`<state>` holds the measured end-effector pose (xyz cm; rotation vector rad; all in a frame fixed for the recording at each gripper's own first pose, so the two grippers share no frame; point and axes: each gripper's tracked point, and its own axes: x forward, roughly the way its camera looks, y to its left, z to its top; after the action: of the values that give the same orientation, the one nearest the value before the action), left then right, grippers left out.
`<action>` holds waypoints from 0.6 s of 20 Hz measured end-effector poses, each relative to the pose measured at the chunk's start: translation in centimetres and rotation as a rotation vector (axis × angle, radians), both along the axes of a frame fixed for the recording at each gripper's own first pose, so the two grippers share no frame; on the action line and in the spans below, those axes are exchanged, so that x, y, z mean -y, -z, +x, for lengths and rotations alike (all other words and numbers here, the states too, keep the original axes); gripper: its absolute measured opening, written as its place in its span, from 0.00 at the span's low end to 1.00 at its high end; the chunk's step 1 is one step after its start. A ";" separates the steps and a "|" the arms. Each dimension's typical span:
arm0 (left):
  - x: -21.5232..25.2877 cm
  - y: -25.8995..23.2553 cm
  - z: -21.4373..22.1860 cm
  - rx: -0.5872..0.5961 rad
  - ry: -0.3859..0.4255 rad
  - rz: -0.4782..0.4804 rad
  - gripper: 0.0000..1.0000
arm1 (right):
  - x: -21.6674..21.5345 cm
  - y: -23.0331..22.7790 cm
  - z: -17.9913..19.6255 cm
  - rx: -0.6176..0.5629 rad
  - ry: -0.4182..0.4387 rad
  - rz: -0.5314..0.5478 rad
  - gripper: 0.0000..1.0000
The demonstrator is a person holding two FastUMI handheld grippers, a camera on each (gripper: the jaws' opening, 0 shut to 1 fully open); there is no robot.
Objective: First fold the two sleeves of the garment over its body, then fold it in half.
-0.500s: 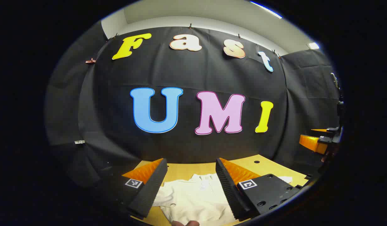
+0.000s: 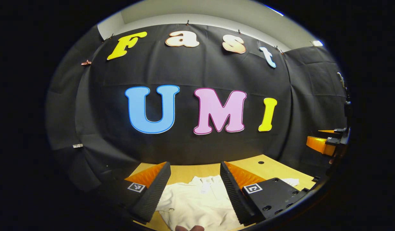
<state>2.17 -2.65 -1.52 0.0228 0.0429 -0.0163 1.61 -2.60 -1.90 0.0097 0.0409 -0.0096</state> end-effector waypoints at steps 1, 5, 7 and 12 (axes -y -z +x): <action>0.2 0.0 0.1 -0.002 0.000 0.002 0.95 | 0.2 0.3 0.1 -0.004 0.000 0.001 0.97; 1.4 0.4 0.8 -0.011 0.005 0.020 0.95 | 1.5 1.1 0.7 -0.022 0.011 0.007 0.98; 2.1 0.7 1.0 -0.019 0.011 0.024 0.95 | 2.4 2.3 1.0 -0.048 0.018 0.023 0.98; 3.6 2.0 1.8 -0.052 0.011 0.042 0.95 | 7.5 8.2 2.1 -0.166 0.084 0.011 0.98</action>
<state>4.00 -6.27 -3.51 0.0645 0.0955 -0.0273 3.72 -10.08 -10.11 0.0215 0.2064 -0.0945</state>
